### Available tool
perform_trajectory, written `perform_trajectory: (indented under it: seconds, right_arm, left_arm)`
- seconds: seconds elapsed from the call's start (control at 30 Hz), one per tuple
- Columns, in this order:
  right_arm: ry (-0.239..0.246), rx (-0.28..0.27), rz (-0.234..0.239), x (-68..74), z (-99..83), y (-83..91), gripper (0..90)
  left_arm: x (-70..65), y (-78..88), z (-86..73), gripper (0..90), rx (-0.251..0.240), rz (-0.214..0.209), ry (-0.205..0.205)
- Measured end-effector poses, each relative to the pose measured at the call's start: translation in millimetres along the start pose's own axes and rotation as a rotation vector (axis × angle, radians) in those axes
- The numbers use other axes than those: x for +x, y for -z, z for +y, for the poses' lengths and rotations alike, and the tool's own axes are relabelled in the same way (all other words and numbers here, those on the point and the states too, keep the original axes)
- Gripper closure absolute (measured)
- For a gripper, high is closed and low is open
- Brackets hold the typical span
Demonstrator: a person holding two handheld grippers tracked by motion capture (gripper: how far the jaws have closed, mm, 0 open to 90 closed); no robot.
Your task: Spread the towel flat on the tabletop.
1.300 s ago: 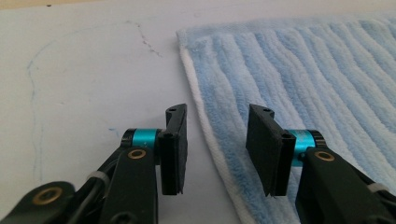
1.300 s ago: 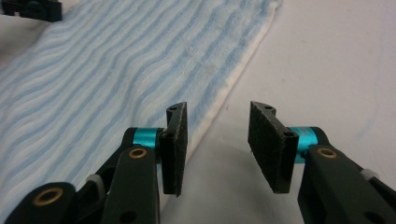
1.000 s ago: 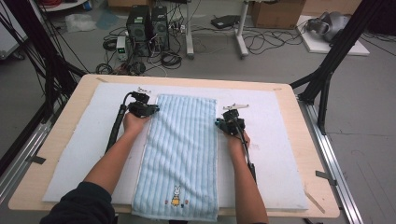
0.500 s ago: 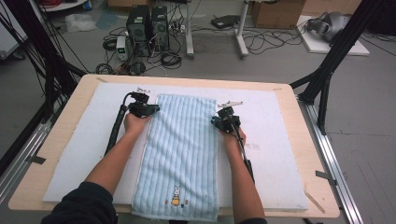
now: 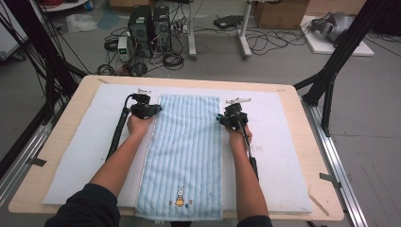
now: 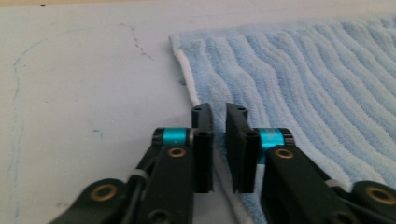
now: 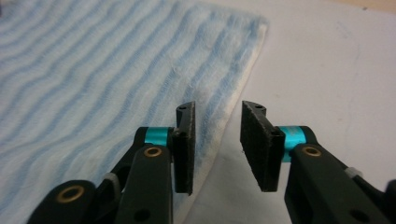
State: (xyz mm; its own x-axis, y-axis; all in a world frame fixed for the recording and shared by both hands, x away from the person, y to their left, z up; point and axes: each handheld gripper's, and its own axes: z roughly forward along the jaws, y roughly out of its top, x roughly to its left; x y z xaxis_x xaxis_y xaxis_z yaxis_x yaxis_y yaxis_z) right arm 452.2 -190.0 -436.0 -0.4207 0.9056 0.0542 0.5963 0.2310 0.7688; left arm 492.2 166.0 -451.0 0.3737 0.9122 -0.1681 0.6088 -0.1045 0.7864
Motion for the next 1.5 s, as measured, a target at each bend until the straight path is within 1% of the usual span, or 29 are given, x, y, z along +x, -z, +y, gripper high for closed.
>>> perform_trajectory:
  seconds: [0.13, 0.2, 0.23, 0.27, 0.3, 0.33, 0.37, 0.4, 0.43, 0.6, 0.63, 0.7, 0.77, 0.8, 0.83, 0.87, 0.9, 0.93, 0.97, 1.0, 1.03, 1.07, 1.1, 1.17, 1.23, 1.27, 1.37, 1.47, 1.5]
  right_arm:
    - [0.014, -0.018, 0.04, 0.9, -7.3, 20.6, 61.9]
    - [0.023, -0.003, 0.059, 3.3, -14.4, 29.1, 62.8]
    - [0.032, 0.007, 0.069, 4.6, -18.6, 32.8, 63.3]
    - [0.038, 0.015, 0.075, 6.3, -22.7, 36.2, 63.7]
    - [0.042, 0.022, 0.083, 8.6, -27.1, 39.8, 64.3]
    - [0.045, 0.024, 0.097, 11.3, -31.9, 43.6, 64.3]
    - [0.042, 0.048, 0.109, 13.9, -35.3, 46.8, 64.3]
    - [0.049, 0.065, 0.118, 17.2, -38.6, 49.2, 64.8]
    - [0.062, 0.043, 0.124, 20.1, -43.3, 52.6, 67.2]
    - [0.045, 0.057, 0.173, 30.9, -59.3, 62.6, 67.2]
    - [0.052, 0.075, 0.17, 33.0, -60.3, 62.3, 67.2]
    - [0.085, 0.106, 0.127, 37.2, -62.0, 61.4, 70.6]
    - [0.073, 0.093, 0.12, 35.1, -63.4, 61.9, 79.3]
    - [0.067, 0.096, 0.135, 33.6, -63.6, 62.4, 84.6]
    - [0.069, 0.098, 0.139, 33.3, -63.7, 62.9, 85.8]
    - [0.091, 0.096, 0.117, 34.4, -64.0, 63.5, 85.7]
    - [0.105, 0.091, 0.099, 35.9, -64.1, 63.8, 85.3]
    - [0.111, 0.092, 0.085, 37.1, -64.0, 64.0, 81.4]
    - [0.116, 0.092, 0.069, 37.8, -64.0, 64.2, 76.2]
    - [0.109, 0.09, 0.071, 36.9, -64.0, 64.6, 69.1]
    - [0.091, 0.083, 0.094, 34.7, -64.2, 65.2, 62.6]
    - [0.074, 0.065, 0.105, 33.5, -64.6, 67.0, 59.8]
    - [0.077, 0.042, 0.104, 32.5, -64.6, 69.1, 57.9]
    - [0.064, 0.021, 0.115, 30.4, -64.1, 74.7, 55.9]
    - [0.057, 0.01, 0.12, 29.3, -64.5, 80.9, 55.2]
    - [0.057, 0.01, 0.129, 28.9, -65.7, 83.5, 55.4]
    - [0.07, 0.034, 0.14, 33.2, -74.1, 91.0, 58.6]
    - [0.086, 0.065, 0.152, 40.4, -85.3, 95.6, 58.2]
    - [0.094, 0.07, 0.153, 43.1, -88.7, 96.5, 56.9]
  left_arm:
    - [0.6, 7.3, -4.8, 57.3, 0.002, -0.029, 0.024]
    - [0.4, 10.2, -7.6, 54.7, -0.002, -0.034, 0.032]
    - [0.3, 11.3, -8.3, 55.0, 0.002, -0.034, 0.024]
    - [-0.7, 11.6, -8.9, 57.5, 0.001, -0.031, 0.012]
    - [-1.4, 12.3, -9.3, 65.1, 0.009, -0.036, -0.017]
    - [-2.9, 12.3, -9.9, 77.5, 0.015, -0.029, -0.05]
    - [-4.3, 12.1, -9.8, 85.7, 0.012, -0.023, -0.069]
    - [-5.5, 11.5, -9.5, 87.8, 0.007, -0.01, -0.078]
    - [-6.4, 10.8, -9.3, 88.3, 0.003, 0.004, -0.08]
    - [-2.5, 10.9, -8.6, 88.4, -0.006, 0.042, -0.04]
    - [-1.3, 11.2, -8.7, 88.3, -0.006, 0.039, -0.037]
    - [-0.9, 11.6, -8.8, 87.1, -0.01, 0.04, -0.033]
    - [-0.3, 12.2, -8.8, 86.9, -0.008, 0.036, -0.043]
    - [0.1, 12.3, -8.8, 87.7, -0.007, 0.037, -0.048]
    - [0.4, 12.0, -8.8, 88.2, -0.009, 0.038, -0.045]
    - [0.4, 11.7, -8.8, 88.4, -0.012, 0.039, -0.043]
    - [0.6, 12.0, -8.8, 88.3, -0.011, 0.043, -0.043]
    - [0.8, 12.2, -8.9, 88.1, -0.012, 0.041, -0.038]
    - [1.5, 12.8, -9.1, 83.5, -0.017, 0.04, -0.032]
    - [2.3, 14.0, -9.6, 74.4, -0.015, 0.031, -0.02]
    - [3.2, 15.0, -10.0, 67.0, -0.003, 0.017, -0.003]
    - [3.7, 17.6, -10.5, 59.7, 0.006, 0.001, -0.001]
    - [3.4, 21.6, -12.7, 58.1, -0.004, -0.008, -0.011]
    - [3.9, 30.9, -17.9, 58.0, -0.022, -0.031, -0.007]
    - [5.0, 39.5, -20.4, 57.6, -0.02, -0.057, -0.009]
    - [5.0, 45.2, -22.6, 57.5, -0.042, -0.062, -0.012]
    - [3.8, 58.6, -27.5, 58.5, -0.057, -0.078, -0.019]
    - [1.2, 69.7, -34.7, 58.6, -0.072, -0.08, -0.042]
    - [0.9, 72.1, -36.0, 58.2, -0.057, -0.087, -0.042]
